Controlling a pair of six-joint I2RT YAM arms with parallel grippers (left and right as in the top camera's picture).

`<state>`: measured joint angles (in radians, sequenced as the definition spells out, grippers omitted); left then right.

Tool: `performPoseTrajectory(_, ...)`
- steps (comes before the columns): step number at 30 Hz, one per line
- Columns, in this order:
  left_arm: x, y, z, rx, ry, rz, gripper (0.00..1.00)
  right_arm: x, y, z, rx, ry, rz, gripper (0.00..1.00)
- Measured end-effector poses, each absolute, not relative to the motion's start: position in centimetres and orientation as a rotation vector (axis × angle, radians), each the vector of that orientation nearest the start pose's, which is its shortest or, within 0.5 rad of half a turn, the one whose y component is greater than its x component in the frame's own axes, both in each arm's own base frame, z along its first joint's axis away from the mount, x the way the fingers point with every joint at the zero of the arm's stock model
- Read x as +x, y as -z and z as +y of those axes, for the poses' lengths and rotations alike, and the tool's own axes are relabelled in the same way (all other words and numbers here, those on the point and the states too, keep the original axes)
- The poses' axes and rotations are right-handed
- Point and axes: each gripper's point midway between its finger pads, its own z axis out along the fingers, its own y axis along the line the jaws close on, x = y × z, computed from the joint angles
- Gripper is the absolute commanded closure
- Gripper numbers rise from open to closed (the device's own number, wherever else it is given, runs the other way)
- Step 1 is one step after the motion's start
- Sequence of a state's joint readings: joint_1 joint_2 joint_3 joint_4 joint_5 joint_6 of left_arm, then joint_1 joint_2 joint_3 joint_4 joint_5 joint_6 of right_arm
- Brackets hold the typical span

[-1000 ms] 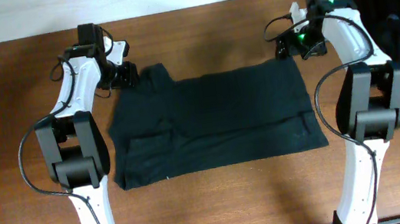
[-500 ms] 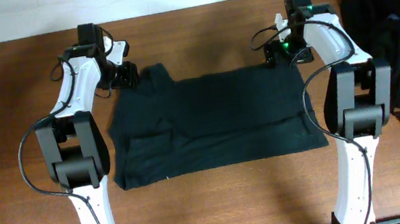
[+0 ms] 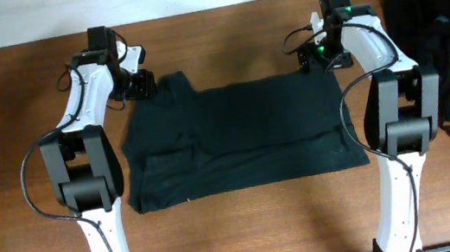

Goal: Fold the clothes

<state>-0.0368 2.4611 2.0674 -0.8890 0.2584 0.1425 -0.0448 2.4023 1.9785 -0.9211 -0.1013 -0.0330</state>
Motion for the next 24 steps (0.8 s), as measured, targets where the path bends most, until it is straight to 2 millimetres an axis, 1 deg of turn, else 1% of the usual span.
performPoseTrajectory(6, 54.07, -1.08, -6.39, 0.306, 0.344, 2.805, 0.41, 52.78, -0.68, -0.74, -0.001, -0.121, 2.872, 0.18)
performPoseTrajectory(13, 54.07, -1.07, -6.38, 0.305, 0.344, 2.805, 0.41, 52.68, -0.57, -0.95, -0.001, -0.103, 2.877, 0.2)
performPoseTrajectory(18, 54.07, -1.07, -6.38, 0.305, 0.344, 2.805, 0.41, 52.56, -0.33, -1.16, 0.0, -0.085, 2.88, 0.26)
performPoseTrajectory(22, 54.08, -1.08, -6.38, 0.306, 0.344, 2.805, 0.42, 52.45, -0.22, -1.39, 0.001, -0.065, 2.881, 0.39)
performPoseTrajectory(24, 54.08, -1.08, -6.38, 0.306, 0.344, 2.805, 0.42, 52.38, -0.18, -1.52, 0.002, -0.056, 2.883, 0.42)
